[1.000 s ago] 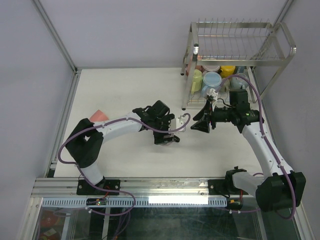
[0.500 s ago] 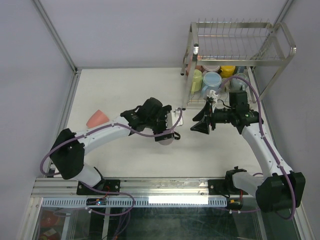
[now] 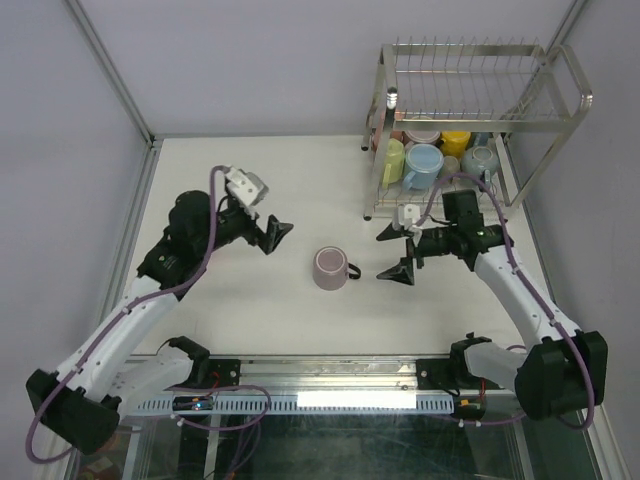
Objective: Load the cups into the dish rack
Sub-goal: Place the cup at the center of the board, then pick up the cup at the center of the board.
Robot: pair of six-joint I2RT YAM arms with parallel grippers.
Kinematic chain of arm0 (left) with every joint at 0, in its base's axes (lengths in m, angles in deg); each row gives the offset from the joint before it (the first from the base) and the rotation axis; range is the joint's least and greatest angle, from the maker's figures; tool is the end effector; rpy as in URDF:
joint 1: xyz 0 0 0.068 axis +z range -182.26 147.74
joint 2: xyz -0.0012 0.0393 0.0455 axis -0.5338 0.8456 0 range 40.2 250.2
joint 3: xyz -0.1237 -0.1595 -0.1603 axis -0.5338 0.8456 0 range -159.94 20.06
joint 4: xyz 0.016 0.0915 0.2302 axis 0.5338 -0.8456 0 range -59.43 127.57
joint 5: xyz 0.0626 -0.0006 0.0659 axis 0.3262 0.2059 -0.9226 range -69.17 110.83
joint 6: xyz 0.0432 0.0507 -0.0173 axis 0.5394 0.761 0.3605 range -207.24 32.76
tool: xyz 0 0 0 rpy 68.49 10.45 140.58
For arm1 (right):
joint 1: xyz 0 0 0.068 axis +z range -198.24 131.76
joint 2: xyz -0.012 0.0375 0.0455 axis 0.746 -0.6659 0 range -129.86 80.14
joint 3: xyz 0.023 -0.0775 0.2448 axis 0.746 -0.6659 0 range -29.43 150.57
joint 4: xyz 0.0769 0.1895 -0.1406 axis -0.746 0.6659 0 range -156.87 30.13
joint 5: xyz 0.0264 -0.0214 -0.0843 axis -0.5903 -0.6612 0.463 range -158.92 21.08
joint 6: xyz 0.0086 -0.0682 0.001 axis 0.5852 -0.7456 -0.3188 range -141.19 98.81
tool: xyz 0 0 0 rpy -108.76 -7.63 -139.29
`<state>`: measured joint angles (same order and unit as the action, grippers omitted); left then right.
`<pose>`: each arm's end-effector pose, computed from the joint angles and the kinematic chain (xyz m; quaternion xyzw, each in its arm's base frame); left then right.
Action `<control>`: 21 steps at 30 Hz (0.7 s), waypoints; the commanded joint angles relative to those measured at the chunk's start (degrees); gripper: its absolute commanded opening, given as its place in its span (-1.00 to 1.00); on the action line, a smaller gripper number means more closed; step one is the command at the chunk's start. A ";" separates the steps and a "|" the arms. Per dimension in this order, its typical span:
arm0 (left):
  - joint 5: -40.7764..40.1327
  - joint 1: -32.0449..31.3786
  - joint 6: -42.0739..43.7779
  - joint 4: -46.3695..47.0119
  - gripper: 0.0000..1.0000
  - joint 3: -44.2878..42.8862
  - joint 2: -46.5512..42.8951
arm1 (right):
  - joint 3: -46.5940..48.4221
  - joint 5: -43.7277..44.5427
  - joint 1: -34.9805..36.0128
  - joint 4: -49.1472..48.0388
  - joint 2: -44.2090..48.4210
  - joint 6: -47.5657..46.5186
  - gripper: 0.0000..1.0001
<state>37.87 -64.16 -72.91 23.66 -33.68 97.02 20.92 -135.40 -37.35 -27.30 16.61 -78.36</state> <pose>0.1946 -0.1404 0.3318 0.3931 0.6965 -0.2075 0.5633 0.1925 0.0890 0.2652 -0.5886 0.5588 0.3727 0.4498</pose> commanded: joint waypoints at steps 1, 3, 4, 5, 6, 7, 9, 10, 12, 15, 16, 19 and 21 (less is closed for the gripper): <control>0.36 7.23 -10.26 4.12 0.98 7.84 -8.12 | -2.27 9.55 5.86 -9.59 -2.86 -0.03 0.87; -5.35 7.74 -10.61 4.24 0.98 10.30 -10.38 | -3.37 13.91 7.66 -12.82 -4.23 1.33 0.82; -7.85 7.75 -10.59 3.50 0.98 10.67 -10.76 | -3.53 15.98 8.51 -13.73 -5.11 2.00 0.78; -9.80 7.81 -10.38 2.02 0.98 10.56 -10.88 | -3.59 17.99 9.51 -14.76 -6.22 2.74 0.72; -11.78 7.80 -10.18 1.53 0.98 10.46 -11.17 | -3.82 19.89 10.64 -15.89 -7.32 3.81 0.64; -13.28 7.82 -9.91 0.94 0.98 10.47 -11.43 | -4.06 22.75 11.79 -17.20 -8.81 4.86 0.60; -15.71 7.88 -9.76 0.89 0.98 10.77 -12.21 | -5.13 25.92 14.13 -20.54 -10.44 6.91 0.57; -16.29 7.84 -9.71 0.97 0.98 10.83 -12.50 | -5.57 28.55 15.38 -22.25 -11.48 7.99 0.56; -16.58 7.90 -9.75 1.10 0.98 11.18 -13.08 | -5.91 31.61 17.40 -24.77 -13.87 10.48 0.54; -16.26 7.84 -9.76 1.15 0.98 11.51 -13.24 | -5.61 34.60 19.80 -26.91 -16.37 12.39 0.46; -16.20 7.88 -9.70 1.10 0.98 11.51 -13.18 | -5.68 35.75 20.52 -27.90 -17.17 13.22 0.44; -15.97 7.91 -9.77 1.08 0.98 11.38 -13.03 | -5.72 37.81 22.23 -30.50 -19.55 14.83 0.36; -15.84 7.90 -9.76 0.90 0.98 11.38 -12.88 | -5.62 37.96 22.89 -31.91 -20.92 15.88 0.29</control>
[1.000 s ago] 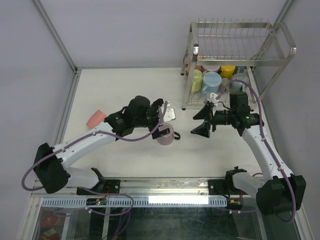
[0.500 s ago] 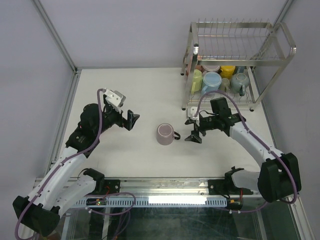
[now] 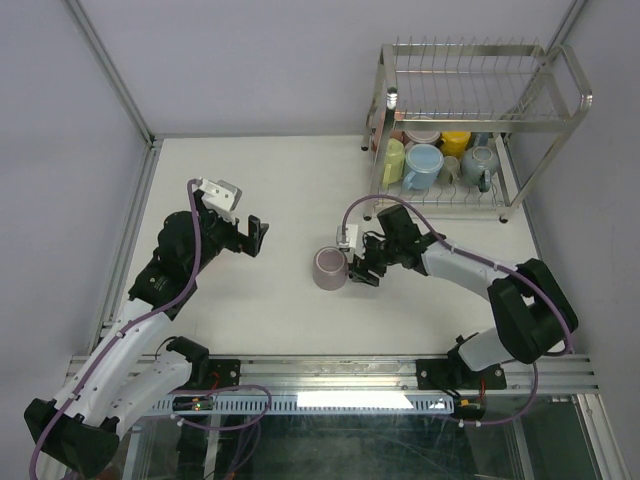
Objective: Load the cups into the dish rack
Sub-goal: Pick up the cup at the center of the board.
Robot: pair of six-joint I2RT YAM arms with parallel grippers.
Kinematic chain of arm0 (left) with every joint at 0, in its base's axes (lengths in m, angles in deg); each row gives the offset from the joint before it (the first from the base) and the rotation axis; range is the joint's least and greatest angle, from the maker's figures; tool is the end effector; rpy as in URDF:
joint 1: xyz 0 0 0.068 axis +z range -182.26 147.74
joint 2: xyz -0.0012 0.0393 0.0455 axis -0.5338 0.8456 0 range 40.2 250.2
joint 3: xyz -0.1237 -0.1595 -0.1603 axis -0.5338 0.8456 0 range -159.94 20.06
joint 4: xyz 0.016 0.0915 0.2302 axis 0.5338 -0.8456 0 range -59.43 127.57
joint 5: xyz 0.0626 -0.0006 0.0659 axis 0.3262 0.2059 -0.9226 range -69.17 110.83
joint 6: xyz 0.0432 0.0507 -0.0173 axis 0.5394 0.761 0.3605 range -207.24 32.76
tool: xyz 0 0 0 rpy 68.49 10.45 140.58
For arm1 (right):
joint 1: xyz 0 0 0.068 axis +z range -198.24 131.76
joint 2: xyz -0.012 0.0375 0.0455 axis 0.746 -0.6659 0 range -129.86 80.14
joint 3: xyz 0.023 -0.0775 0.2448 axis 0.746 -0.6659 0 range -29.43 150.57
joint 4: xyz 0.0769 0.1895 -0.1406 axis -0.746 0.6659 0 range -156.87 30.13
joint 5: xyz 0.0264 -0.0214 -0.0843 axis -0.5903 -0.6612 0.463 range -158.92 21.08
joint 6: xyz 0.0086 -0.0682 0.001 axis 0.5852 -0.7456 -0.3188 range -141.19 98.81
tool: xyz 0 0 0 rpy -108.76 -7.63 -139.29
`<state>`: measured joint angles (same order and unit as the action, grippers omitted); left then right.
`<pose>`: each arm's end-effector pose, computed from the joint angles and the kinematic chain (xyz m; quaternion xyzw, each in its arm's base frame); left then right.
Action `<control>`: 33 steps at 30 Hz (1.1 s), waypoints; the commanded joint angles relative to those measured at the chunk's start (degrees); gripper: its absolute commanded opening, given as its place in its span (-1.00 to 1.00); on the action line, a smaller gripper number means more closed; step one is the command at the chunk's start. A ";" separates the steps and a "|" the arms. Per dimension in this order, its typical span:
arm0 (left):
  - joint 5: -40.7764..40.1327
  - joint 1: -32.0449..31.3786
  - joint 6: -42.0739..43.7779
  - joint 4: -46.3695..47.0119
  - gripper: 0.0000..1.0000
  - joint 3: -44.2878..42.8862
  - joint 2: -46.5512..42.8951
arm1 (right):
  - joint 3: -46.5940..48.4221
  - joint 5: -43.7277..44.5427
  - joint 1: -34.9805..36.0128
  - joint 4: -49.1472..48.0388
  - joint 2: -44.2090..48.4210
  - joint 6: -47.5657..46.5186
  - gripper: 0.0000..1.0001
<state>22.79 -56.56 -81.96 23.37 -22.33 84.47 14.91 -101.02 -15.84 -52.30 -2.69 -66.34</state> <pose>0.1809 -0.0838 0.3035 0.2139 0.7698 -0.1128 0.5907 0.2203 0.1749 0.1666 -0.6391 0.6557 0.2268 0.3317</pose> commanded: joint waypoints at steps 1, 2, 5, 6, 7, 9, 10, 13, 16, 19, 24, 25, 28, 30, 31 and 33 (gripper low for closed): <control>-0.77 0.30 -0.71 1.18 0.98 0.14 -0.37 | 0.46 3.55 1.58 -7.33 -2.26 4.30 0.26; -0.80 0.23 -0.63 1.13 0.98 0.14 -0.39 | 0.61 3.62 1.83 -7.57 -3.14 4.65 0.22; -0.75 0.30 -0.62 1.04 0.98 0.19 -0.33 | 1.29 3.68 2.29 -7.54 -4.97 4.59 0.07; -0.65 0.30 -0.62 1.13 0.98 0.21 -0.33 | 1.47 3.56 2.47 -7.49 -5.46 4.50 0.02; -0.60 0.30 -0.62 1.08 0.98 0.25 -0.25 | 1.57 3.45 2.67 -7.32 -5.88 4.27 -0.03; -0.50 0.24 -0.62 1.14 0.98 0.20 -0.16 | 1.95 3.33 3.16 -6.72 -6.89 3.56 -0.14; -0.47 0.24 -0.61 1.14 0.98 0.25 -0.12 | 2.31 3.43 3.52 -6.01 -7.36 2.89 -0.21; -0.06 0.30 -0.61 1.17 0.98 0.21 0.02 | 3.29 3.33 3.89 -4.82 -8.40 1.86 -0.37; -0.09 0.30 -0.60 1.10 0.98 0.28 0.11 | 4.09 2.79 4.06 -4.14 -8.88 1.24 -0.49; -0.05 0.23 -0.51 1.17 0.98 0.22 0.14 | 4.56 2.32 4.25 -3.57 -9.17 0.87 -0.55; -0.05 0.30 -0.55 1.17 0.98 0.28 0.14 | 5.16 1.45 4.34 -2.80 -9.11 0.63 -0.54; -0.08 0.24 -0.54 1.13 0.98 0.29 0.17 | 5.27 1.27 4.34 -2.65 -9.11 0.60 -0.54; 0.03 0.30 -0.53 1.14 0.98 0.32 0.17 | 5.63 0.78 4.34 -1.99 -9.18 0.55 -0.54; -0.01 0.28 -0.53 1.12 0.98 0.30 0.12 | 5.90 0.53 4.35 -1.29 -9.32 0.31 -0.56; -0.01 0.30 -0.53 1.07 0.98 0.35 0.11 | 6.05 0.43 4.34 -0.95 -9.36 0.18 -0.67; 0.01 0.28 -0.44 1.18 0.98 0.31 0.05 | 6.61 0.04 4.29 0.39 -9.46 -0.27 -0.99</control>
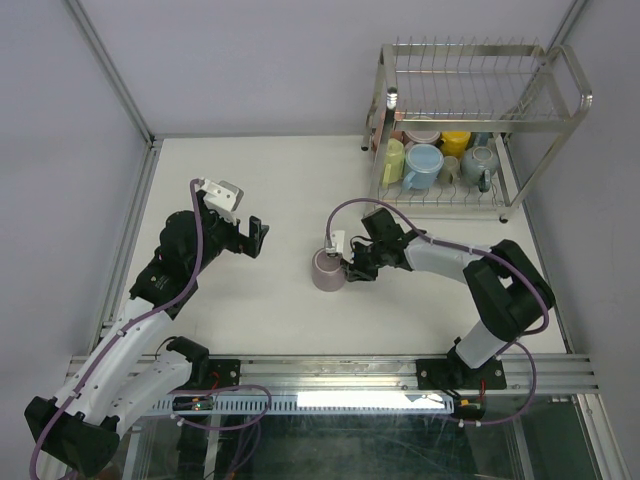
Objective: Load the cups into the dish rack
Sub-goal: Pick up the cup at the center of the board.
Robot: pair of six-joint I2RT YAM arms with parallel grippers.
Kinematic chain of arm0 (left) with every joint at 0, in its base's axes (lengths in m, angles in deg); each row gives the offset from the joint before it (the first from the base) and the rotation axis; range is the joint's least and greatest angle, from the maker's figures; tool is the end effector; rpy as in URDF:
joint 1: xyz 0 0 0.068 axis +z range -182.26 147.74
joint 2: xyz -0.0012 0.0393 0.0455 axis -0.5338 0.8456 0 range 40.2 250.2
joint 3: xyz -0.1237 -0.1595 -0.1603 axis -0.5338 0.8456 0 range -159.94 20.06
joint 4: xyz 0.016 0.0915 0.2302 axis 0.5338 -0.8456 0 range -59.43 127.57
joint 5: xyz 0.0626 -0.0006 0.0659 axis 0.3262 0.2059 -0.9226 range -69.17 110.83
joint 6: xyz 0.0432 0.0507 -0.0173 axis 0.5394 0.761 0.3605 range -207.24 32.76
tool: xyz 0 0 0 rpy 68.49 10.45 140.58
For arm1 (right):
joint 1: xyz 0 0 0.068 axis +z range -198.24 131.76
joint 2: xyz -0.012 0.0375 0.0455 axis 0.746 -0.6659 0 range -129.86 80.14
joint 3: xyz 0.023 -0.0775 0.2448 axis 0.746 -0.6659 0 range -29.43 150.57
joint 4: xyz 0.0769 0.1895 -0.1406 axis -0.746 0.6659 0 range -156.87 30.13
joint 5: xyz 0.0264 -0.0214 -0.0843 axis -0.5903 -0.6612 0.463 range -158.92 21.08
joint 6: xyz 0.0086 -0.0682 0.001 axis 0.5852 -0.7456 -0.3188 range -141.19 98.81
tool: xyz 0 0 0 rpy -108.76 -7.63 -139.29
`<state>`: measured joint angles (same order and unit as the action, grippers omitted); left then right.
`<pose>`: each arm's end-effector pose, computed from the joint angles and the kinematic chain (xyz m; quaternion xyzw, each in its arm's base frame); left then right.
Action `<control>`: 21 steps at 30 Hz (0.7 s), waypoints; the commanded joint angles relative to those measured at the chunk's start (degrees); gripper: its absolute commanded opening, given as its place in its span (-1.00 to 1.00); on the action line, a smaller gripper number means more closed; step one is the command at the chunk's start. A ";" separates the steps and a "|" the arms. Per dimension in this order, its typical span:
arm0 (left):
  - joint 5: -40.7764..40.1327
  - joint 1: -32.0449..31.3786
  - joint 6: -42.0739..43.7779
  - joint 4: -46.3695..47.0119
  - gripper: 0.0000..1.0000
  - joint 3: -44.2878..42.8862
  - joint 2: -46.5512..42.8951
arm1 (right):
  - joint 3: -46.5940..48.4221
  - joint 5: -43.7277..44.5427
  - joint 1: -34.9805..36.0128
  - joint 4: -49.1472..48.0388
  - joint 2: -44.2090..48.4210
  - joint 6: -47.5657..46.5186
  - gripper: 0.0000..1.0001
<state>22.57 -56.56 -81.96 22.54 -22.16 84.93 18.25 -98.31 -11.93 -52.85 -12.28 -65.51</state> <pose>0.1819 -0.0840 0.2992 0.2145 0.7775 -0.1097 0.5808 0.2256 0.1998 0.1373 -0.6548 0.6661 0.2255 0.2769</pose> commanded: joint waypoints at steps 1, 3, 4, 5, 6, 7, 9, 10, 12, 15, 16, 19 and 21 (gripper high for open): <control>0.22 0.27 -0.47 1.97 0.98 0.12 -0.50 | 3.56 -2.82 0.42 1.67 0.33 -1.36 -1.00; 0.27 0.30 -0.41 1.90 0.98 0.13 -0.56 | 3.89 -3.11 0.35 3.02 0.97 -1.68 -1.00; 0.25 0.30 -0.45 1.94 0.98 0.12 -0.57 | 4.00 -3.21 0.34 3.48 1.50 -1.73 -1.00; 0.22 0.24 -0.45 1.99 0.98 0.17 -0.58 | 4.31 -3.24 0.35 4.20 2.09 -1.64 -1.00; 0.21 0.29 -0.44 1.95 0.98 0.13 -0.61 | 4.67 -3.27 0.36 4.97 2.87 -1.53 -1.00; 0.20 0.28 -0.44 1.92 0.98 0.12 -0.65 | 5.08 -3.24 0.29 5.69 3.65 -1.17 -1.00; 0.14 0.27 -0.43 1.95 0.98 0.15 -0.70 | 5.79 -3.87 -0.11 7.01 5.66 -0.51 -1.00; 0.13 0.27 -0.44 1.97 0.98 0.15 -0.76 | 6.10 -4.49 -0.34 7.71 6.88 -0.48 -1.00; 0.04 0.29 -0.44 2.00 0.98 0.18 -0.86 | 6.30 -5.71 -0.81 8.72 9.17 -0.34 -1.00; 0.03 0.23 -0.40 2.01 0.98 0.16 -0.98 | 6.12 -7.45 -1.80 9.38 13.24 0.01 -1.00; 0.04 0.23 -0.44 2.01 0.98 0.14 -1.01 | 6.19 -7.97 -2.12 9.79 14.31 0.09 -1.00; -0.05 0.27 -0.44 1.97 0.98 0.14 -1.04 | 7.04 -9.61 -3.18 11.57 17.06 0.40 -1.00; -0.27 0.28 -0.44 2.01 0.98 0.15 -1.18 | 8.40 -10.85 -3.98 13.41 18.63 0.50 -1.00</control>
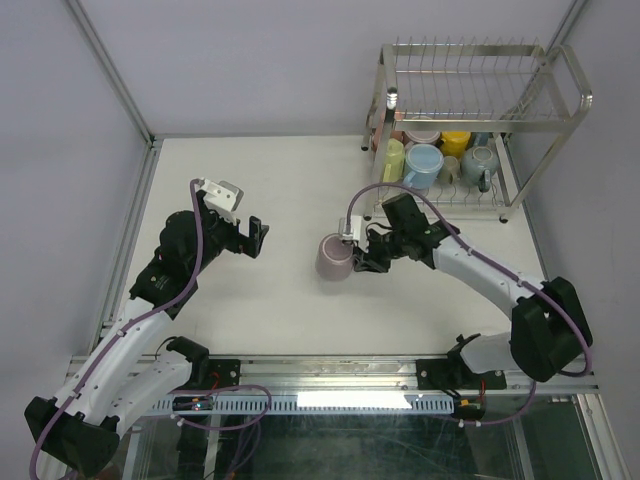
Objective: Load the cups into the dish rack
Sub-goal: Pick up the cup at the center of the board.
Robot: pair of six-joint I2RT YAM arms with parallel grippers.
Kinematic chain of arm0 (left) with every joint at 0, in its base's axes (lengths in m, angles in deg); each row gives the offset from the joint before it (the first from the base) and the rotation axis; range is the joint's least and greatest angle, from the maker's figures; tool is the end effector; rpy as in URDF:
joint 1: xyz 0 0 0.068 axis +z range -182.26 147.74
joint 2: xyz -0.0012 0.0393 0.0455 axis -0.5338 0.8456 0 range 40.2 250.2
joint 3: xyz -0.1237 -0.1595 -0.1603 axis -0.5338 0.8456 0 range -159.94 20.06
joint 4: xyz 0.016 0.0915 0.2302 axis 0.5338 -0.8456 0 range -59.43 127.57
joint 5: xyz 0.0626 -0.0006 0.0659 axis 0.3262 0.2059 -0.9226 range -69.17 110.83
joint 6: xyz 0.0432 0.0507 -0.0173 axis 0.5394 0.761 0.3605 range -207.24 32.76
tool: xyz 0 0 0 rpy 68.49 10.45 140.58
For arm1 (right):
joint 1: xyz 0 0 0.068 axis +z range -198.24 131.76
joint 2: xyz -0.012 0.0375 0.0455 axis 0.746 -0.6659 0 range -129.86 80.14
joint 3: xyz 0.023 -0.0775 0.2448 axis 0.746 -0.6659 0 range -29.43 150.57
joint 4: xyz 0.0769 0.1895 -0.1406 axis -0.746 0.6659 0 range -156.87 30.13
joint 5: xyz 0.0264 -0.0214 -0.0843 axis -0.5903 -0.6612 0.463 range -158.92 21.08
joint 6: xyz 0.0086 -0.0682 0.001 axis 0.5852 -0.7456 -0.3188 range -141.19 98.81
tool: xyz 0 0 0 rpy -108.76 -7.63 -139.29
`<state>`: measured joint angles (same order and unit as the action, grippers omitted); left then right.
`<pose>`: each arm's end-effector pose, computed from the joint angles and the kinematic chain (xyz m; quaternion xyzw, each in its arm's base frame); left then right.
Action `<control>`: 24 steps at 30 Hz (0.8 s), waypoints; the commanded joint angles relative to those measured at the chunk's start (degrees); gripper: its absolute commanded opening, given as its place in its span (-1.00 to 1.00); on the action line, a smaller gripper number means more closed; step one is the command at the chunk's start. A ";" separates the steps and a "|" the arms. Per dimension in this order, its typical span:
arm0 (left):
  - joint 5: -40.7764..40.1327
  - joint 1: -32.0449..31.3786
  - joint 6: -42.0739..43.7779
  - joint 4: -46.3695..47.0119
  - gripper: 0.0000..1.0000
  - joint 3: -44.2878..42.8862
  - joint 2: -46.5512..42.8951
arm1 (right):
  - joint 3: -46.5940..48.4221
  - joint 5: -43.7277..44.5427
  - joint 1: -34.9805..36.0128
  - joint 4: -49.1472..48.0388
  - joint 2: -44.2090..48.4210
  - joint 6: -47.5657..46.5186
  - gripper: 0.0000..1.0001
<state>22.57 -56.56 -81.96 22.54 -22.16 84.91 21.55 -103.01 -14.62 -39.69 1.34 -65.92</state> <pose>0.1818 -0.0840 0.2992 0.2145 0.7774 -0.1097 0.5810 0.2098 0.1770 0.2043 -0.6443 0.6512 0.2504 0.3132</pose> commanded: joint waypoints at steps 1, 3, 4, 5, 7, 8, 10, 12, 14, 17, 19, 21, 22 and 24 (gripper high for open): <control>-0.34 0.30 -0.44 2.01 0.98 0.16 -1.20 | 5.91 -6.76 -1.69 1.19 5.77 1.05 -1.00; -0.58 0.26 -0.44 2.00 0.98 0.22 -1.41 | 8.26 -7.79 -2.50 3.32 7.34 1.31 -1.00; -0.74 0.28 -0.44 1.97 0.98 0.27 -1.46 | 9.87 -8.37 -2.92 4.60 7.76 1.53 -1.00; -0.93 0.30 -0.44 2.01 0.98 0.26 -1.54 | 11.78 -9.09 -3.40 6.25 8.00 1.80 -1.00; -1.24 0.28 -0.44 1.99 0.98 0.26 -1.83 | 15.79 -10.13 -4.08 8.78 8.40 2.87 -1.00; -1.41 0.28 -0.44 1.97 0.98 0.29 -1.89 | 18.07 -10.68 -4.35 10.05 8.50 3.31 -1.00; -1.62 0.30 -0.44 2.04 0.98 0.29 -2.03 | 22.61 -11.30 -4.75 12.07 8.50 4.82 -1.00; -1.78 0.26 -0.44 2.14 0.98 0.39 -2.16 | 27.76 -11.16 -5.17 13.98 7.92 6.60 -1.00; -1.77 0.25 -0.44 2.24 0.98 0.41 -2.17 | 33.49 -10.60 -6.15 15.35 6.92 8.95 -1.00; -1.74 0.28 -0.41 2.27 0.98 0.40 -2.17 | 42.32 -11.01 -9.07 17.12 4.89 12.17 -1.00; -1.70 0.28 -0.34 2.23 0.98 0.39 -2.26 | 46.47 -11.17 -11.71 16.88 3.80 14.27 -1.00; -1.73 0.27 -0.35 2.28 0.98 0.43 -2.39 | 50.08 -11.17 -14.95 16.31 2.63 16.00 -1.00; -1.66 0.30 -0.36 2.28 0.98 0.41 -2.39 | 51.81 -11.11 -17.44 15.88 2.00 17.16 -1.00; -1.49 0.30 -0.31 2.28 0.98 0.41 -2.27 | 55.34 -11.45 -21.55 14.87 0.34 19.17 -1.00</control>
<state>22.17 -56.56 -81.96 22.56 -22.07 83.62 69.62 -112.38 -29.72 -20.68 3.89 -53.25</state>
